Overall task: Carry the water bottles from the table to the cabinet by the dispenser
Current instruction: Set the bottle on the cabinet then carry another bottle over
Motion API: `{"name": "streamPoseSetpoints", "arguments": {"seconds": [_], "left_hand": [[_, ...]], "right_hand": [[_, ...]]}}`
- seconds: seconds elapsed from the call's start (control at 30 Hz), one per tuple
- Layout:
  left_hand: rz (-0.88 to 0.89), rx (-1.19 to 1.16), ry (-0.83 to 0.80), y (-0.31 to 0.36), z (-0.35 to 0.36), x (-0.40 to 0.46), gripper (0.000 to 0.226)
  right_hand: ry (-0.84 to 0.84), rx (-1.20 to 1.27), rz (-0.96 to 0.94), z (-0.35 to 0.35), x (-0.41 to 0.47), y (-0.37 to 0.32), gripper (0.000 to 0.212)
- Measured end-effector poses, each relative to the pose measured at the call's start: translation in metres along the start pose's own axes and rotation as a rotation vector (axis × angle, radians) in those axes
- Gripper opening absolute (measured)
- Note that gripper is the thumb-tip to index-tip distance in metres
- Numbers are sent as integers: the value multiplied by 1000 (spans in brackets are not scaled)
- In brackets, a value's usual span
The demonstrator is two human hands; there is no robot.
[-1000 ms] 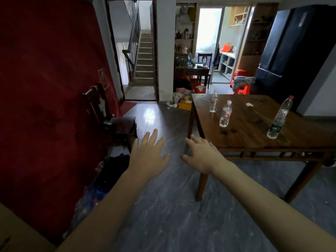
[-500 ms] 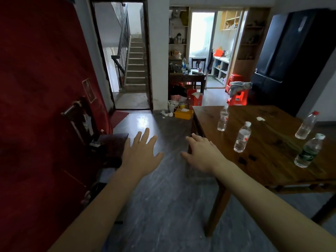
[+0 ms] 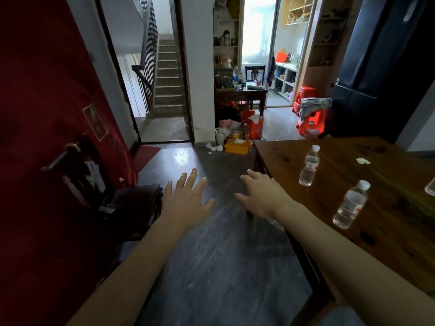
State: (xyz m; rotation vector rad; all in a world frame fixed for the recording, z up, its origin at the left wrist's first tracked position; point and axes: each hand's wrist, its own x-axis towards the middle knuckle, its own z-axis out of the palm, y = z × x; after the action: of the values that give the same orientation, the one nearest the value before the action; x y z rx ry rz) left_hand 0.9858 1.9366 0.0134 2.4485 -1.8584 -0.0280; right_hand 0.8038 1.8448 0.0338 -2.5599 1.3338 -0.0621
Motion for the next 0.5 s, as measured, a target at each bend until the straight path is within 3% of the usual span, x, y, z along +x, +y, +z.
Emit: {"name": "streamPoseSetpoints", "arguments": {"seconds": [0.27, 0.5], "left_hand": [[36, 29, -19, -7, -11, 181, 68], [45, 30, -6, -8, -15, 304, 70]], "right_hand": [[28, 5, 26, -26, 179, 55, 67], [15, 23, 65, -38, 283, 92, 68]]}}
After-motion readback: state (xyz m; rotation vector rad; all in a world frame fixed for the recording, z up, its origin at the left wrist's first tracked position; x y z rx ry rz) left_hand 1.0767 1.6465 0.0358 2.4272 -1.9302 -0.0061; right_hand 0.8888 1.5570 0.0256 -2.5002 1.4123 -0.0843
